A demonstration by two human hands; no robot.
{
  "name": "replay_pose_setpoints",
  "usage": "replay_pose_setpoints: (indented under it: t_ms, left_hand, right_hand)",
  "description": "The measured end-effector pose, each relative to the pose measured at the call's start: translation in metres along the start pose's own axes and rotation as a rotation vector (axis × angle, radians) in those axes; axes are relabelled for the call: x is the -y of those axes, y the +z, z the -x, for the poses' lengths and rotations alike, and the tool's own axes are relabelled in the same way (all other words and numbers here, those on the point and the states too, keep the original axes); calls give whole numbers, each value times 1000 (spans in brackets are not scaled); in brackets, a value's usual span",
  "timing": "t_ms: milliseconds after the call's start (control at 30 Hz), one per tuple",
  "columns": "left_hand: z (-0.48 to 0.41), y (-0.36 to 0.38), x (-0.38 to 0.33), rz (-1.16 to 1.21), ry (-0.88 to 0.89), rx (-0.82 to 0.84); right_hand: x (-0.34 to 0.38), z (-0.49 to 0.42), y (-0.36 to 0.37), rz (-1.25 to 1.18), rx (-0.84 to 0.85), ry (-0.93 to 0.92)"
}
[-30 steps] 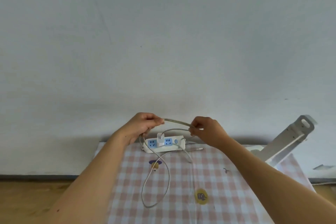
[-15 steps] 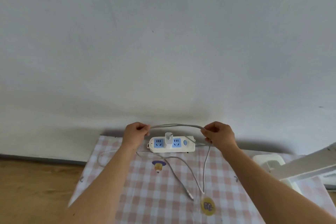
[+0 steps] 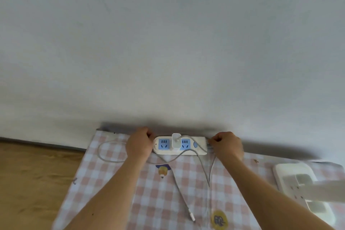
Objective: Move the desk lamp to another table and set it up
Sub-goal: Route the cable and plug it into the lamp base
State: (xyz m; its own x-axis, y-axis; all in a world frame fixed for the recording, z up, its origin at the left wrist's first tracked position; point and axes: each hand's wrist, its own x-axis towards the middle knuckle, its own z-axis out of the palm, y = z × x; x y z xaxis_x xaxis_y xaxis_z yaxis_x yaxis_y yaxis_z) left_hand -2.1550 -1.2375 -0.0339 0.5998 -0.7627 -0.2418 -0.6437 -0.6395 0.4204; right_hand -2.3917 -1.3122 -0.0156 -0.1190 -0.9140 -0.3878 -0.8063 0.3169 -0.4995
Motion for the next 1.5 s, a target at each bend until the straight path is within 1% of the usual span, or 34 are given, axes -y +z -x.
replay_pose_setpoints:
  t_ms: [67,100,200,267,333,400,467,500,533,567,633,667,700,733,767,800,833,900,933,1000,1067,1167,1233,1300,1367,1433,1500]
  left_hand:
    - [-1,2,4,-56,5,41]
    - [-2,3,6,-64,8,52]
    - [-2,2,7,8,41,36]
    - [-1,-1,7,42,76,-19]
    - [2,-8,9,47,135,-95]
    - [4,-16,13,75,188,-176]
    - [7,-25,18,114,184,-259]
    - [10,-29,22,125,176,-300]
    - [12,-31,26,130,173,-337]
    - [15,-33,31,129,181,-367]
    - [23,-35,41,87,226,-385]
    - [27,-34,47,30,258,-350]
    - [32,-33,52,-51,281,-263]
    - [37,-30,55,-142,283,-133]
    - [42,-27,58,-222,271,14]
    - [48,-24,61,-274,255,130]
    - [52,-21,65,-285,245,173]
    - [56,-24,68,-219,223,128]
    - [57,-28,67,-159,208,99]
    - [55,-38,64,-21,195,62]
    - [54,-49,59,68,204,21]
    - [51,-61,54,113,233,-44]
    - [50,-65,52,99,256,-63]
    - [49,-66,51,83,275,-68]
    - [48,-64,56,49,300,-95]
    - [48,-62,61,6,323,-132]
    - [47,-62,64,8,287,-134]
  right_hand:
    - [0,-1,2,59,12,-4]
    - [0,-3,3,49,33,4]
    - [-5,-6,2,-88,95,27]
    - [-9,-3,-1,-164,52,-2]
    - [-15,3,-5,-230,-60,0]
    - [-27,13,-8,-238,-168,39]
    - [-39,30,-6,-201,-185,85]
    - [-44,41,-4,-184,-189,71]
    - [-46,52,-1,-168,-206,17]
    - [-45,64,1,-160,-242,-97]
    - [-32,93,5,-144,-301,-487]
    - [-25,106,8,-128,-300,-674]
    - [-17,117,13,-96,-278,-799]
    - [-10,123,20,-43,-249,-870]
    - [-3,128,28,44,-182,-884]
    - [2,130,36,165,-82,-844]
    - [3,131,42,301,34,-766]
    - [1,131,50,511,235,-616]
    - [-2,131,52,578,309,-573]
    - [-4,135,57,668,338,-576]
    - [-4,141,61,741,368,-603]
    - [-3,145,57,830,456,-611]
    - [-4,147,49,890,560,-660]
    - [-2,148,39,839,659,-705]
    - [3,146,25,638,655,-689]
    - [10,141,9,364,545,-628]
    - [11,136,-4,106,392,-529]
